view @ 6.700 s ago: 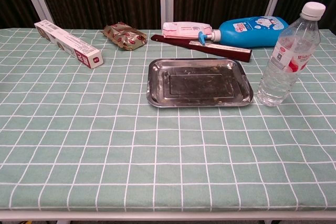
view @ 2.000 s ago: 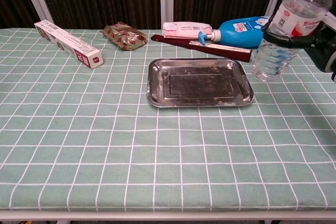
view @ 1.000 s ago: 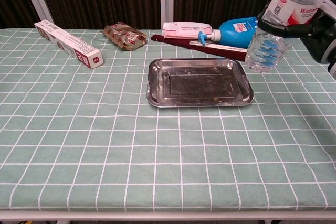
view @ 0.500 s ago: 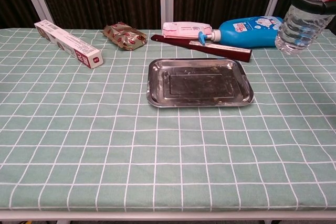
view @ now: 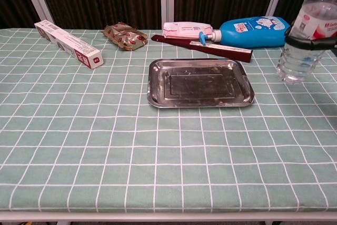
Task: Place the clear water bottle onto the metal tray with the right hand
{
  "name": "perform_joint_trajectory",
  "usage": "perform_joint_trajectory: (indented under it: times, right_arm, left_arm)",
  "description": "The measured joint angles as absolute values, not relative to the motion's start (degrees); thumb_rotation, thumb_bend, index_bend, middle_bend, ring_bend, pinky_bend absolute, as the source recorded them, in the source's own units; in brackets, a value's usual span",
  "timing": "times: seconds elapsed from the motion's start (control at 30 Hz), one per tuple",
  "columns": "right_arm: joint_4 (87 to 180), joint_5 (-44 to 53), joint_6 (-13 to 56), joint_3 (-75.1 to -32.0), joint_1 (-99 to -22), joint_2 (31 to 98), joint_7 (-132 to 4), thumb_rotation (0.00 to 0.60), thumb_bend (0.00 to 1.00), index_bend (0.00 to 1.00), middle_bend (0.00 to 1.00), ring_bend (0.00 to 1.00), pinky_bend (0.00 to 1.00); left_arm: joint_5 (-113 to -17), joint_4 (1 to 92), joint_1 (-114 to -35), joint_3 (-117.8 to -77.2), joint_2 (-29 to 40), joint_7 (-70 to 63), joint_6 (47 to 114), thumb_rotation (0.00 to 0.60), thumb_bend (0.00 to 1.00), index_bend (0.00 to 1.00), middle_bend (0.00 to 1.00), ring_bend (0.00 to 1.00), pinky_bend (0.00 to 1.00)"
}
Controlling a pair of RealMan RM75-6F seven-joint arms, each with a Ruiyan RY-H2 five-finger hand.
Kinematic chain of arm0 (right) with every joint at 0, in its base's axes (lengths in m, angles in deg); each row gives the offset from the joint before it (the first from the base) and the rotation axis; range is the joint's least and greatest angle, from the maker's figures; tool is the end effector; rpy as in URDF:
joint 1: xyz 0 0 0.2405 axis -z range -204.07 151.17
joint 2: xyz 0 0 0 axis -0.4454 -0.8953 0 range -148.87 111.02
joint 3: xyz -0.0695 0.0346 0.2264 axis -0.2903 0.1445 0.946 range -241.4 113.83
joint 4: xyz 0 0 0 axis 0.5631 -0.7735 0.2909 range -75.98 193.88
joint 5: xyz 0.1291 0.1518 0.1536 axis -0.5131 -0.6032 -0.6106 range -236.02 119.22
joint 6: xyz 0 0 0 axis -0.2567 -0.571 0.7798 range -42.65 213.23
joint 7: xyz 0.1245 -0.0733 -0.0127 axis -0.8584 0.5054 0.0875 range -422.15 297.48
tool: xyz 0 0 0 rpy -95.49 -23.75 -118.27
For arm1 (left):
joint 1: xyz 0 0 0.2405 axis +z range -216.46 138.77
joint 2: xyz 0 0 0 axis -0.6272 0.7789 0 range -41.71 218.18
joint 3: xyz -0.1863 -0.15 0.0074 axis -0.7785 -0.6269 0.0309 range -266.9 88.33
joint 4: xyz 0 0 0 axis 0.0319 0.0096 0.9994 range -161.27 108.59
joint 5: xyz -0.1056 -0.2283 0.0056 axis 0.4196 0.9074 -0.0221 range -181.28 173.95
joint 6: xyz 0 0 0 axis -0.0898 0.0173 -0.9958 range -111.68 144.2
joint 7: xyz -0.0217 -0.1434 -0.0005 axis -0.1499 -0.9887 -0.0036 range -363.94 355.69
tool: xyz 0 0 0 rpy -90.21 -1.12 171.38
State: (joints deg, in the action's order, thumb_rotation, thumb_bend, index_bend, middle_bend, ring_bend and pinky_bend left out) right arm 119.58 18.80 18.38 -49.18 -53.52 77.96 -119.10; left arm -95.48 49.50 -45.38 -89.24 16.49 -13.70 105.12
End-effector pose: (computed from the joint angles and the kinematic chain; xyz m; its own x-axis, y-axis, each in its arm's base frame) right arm -0.2589 -0.3457 -0.0212 -0.6246 -0.1014 0.7744 -0.7750 -0.0421 -0.6306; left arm -0.3411 0.1848 0.0981 0.3891 -0.0189 0.9210 0.9120 -0.1327 -0.3881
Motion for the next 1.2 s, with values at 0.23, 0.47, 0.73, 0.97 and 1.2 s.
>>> perform_joint_trajectory:
  times: [0.23,0.47,0.73,0.97,1.2]
  right_arm:
    - [122.7,22.1,15.2,-48.6,-54.6,78.2,-120.0,0.600,0.13,0.55,0.47,0.30,0.42]
    - [139.6,25.1,9.8,-47.0,-54.7,71.8,-115.4,0.600,0.13,0.55,0.47,0.30,0.42]
    - [132.7,20.6,14.4,-47.8,-54.6,73.8,-115.9,0.600,0.13,0.55,0.48,0.30,0.42]
    - [118.9,18.3,20.4,-49.7,-55.1,80.5,-120.3,0.600,0.13,0.55,0.48,0.30,0.42]
    - [124.1,21.0,17.3,-48.7,-55.8,78.7,-120.1,0.600,0.13,0.55,0.48,0.30,0.42]
  left_arm:
    - [-95.9,50.7,-45.5,-89.5,16.9,-13.2,105.5,0.600,0.17,0.19,0.16,0.09,0.19]
    - [-96.0,50.7,-45.6,-89.3,16.6,-12.8,105.1,0.600,0.17,0.19,0.16,0.09,0.19]
    - [-95.5,50.2,-45.3,-89.2,16.6,-13.2,105.0,0.600,0.17,0.19,0.16,0.09,0.19]
    - [-95.5,50.2,-45.2,-89.3,16.8,-13.3,105.1,0.600,0.17,0.19,0.16,0.09,0.19]
    - [-96.2,51.1,-45.3,-89.3,17.0,-12.7,105.7,0.600,0.17,0.19,0.16,0.09,0.19]
